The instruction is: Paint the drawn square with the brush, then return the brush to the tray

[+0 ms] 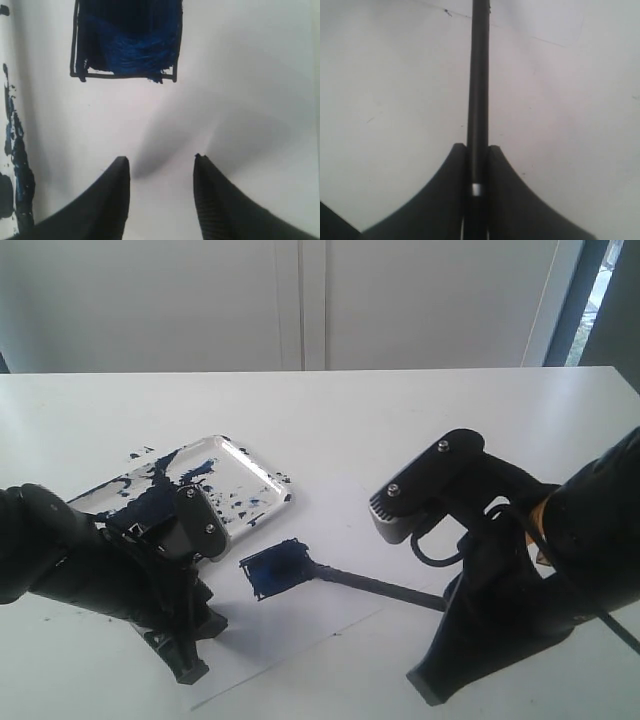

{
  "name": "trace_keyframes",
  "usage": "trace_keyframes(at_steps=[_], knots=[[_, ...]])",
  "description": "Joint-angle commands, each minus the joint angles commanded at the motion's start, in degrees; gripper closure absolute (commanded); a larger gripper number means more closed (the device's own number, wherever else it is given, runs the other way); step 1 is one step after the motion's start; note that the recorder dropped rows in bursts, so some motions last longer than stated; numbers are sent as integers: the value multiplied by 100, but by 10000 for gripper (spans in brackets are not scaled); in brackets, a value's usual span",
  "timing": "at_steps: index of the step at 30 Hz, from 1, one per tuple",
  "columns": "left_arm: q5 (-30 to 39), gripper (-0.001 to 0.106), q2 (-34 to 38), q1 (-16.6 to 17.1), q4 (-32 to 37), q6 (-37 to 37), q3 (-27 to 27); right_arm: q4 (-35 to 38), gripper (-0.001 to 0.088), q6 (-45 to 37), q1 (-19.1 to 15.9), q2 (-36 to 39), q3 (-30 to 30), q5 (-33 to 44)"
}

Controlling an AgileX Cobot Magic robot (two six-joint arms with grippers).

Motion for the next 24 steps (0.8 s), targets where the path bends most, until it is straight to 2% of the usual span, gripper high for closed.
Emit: trace_keyframes(at_steps=[9, 16, 24], knots=[[-18, 582, 0, 0, 0, 0, 0, 155, 868, 0, 0, -47, -286, -91], [-94, 582, -25, 0, 0, 0, 0, 129, 868, -21, 0, -47, -419, -803], [-99, 582, -203, 0, 0, -16, 0, -54, 868, -21, 0, 478, -419, -1238]])
